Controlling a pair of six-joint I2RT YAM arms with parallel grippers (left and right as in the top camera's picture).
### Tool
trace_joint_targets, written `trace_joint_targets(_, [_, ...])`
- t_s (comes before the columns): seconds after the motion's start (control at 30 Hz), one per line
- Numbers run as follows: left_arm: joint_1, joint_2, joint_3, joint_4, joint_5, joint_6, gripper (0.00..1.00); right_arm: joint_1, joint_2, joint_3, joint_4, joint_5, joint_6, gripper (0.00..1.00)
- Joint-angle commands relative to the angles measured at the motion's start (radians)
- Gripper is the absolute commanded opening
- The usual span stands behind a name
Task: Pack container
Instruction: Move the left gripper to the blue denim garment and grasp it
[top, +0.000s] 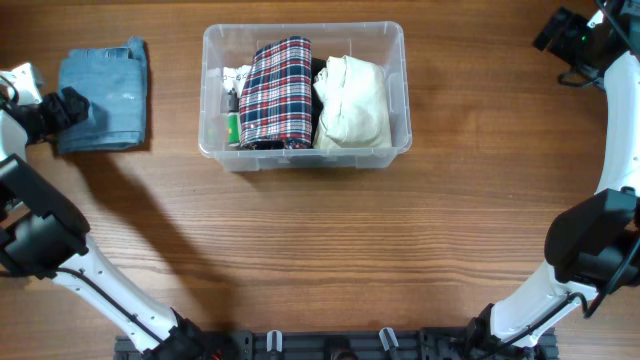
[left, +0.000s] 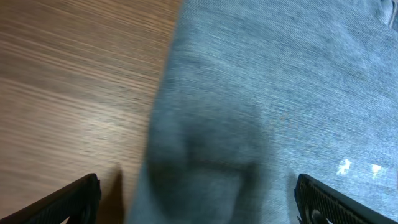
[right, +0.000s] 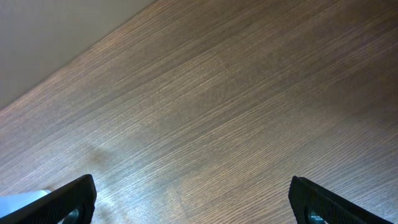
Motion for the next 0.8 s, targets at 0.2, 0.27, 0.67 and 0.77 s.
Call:
trace_joint_targets(0.2, [-0.024,0.059,0.005,-0.026,0.031,-0.056,0.99,0.002,-0.011,-0.005,0.005,0.010,0.001,1.00])
trace_joint_targets(0.27, [-0.024,0.061,0.005,-0.055,0.034,-0.068,0.94,0.002,-0.011,-0.005,0.005,0.010,0.002,1.00])
trace_joint_targets(0.67, [-0.024,0.061,0.005,-0.256,0.133,-0.068,0.60,0.002,-0.011,-0.005,0.005,0.010,0.002,1.00])
trace_joint_targets(0.77, [-0.024,0.061,0.005,-0.259,0.169,-0.069,0.40,0.002,-0.011,-0.005,0.005,0.010,0.001,1.00])
